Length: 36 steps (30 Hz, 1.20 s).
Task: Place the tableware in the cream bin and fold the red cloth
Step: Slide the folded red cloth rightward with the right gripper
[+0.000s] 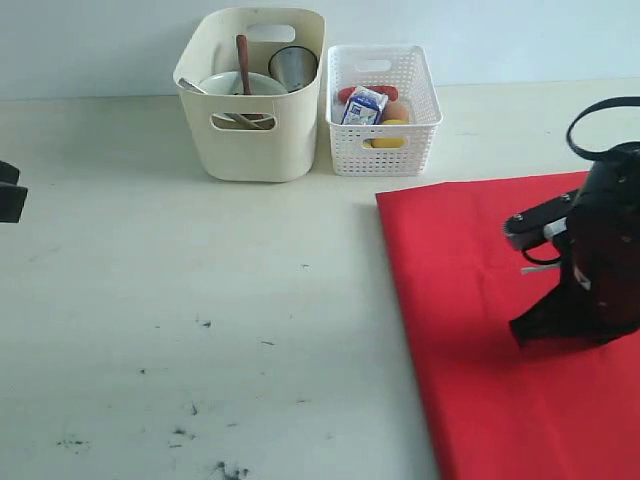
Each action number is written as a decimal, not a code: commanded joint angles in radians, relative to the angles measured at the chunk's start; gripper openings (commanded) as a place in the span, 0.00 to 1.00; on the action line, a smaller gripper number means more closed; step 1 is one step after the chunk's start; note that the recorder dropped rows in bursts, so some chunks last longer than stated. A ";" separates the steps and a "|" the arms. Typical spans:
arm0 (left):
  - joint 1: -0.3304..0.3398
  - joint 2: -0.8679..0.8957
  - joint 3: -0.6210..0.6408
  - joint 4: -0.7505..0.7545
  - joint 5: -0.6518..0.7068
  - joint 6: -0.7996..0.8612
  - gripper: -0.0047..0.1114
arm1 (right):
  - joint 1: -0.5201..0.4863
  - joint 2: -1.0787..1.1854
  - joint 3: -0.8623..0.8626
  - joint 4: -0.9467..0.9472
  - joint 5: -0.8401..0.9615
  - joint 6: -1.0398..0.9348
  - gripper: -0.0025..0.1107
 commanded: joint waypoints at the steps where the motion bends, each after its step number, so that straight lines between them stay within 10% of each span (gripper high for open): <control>1: 0.002 -0.008 0.003 0.004 -0.008 -0.020 0.06 | -0.101 0.000 -0.018 0.016 0.005 0.037 0.02; 7: 0.002 -0.008 0.003 0.004 -0.008 -0.020 0.06 | -0.099 -0.147 -0.038 0.175 -0.115 -0.016 0.02; 15: 0.002 -0.008 0.003 0.004 -0.032 -0.020 0.06 | -0.099 -0.162 -0.038 0.788 -0.303 -0.694 0.02; 36: 0.002 -0.008 0.003 0.004 -0.011 -0.020 0.06 | -0.250 0.124 -0.038 0.491 -0.335 -0.510 0.02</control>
